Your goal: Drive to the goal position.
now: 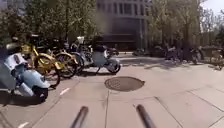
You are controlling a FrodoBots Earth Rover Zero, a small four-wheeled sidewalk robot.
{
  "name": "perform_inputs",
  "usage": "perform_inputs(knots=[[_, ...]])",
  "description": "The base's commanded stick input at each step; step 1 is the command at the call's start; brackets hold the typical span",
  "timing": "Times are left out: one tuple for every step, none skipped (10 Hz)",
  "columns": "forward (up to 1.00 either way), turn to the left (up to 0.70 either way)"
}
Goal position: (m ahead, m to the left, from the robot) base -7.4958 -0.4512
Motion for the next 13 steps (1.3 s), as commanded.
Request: perform_inputs(knots=[[0.59, 0.0], [0.59, 0.0], [0.58, 0.0], [0.14, 0.0], [0.0, 0.0], [0.0, 0.0], [0.0, 0.0], [0.0, 0.0], [0.0, 0.0], [0.0, -0.19], [0.0, -0.55], [0.0, -0.68], [0.0, -0.69]])
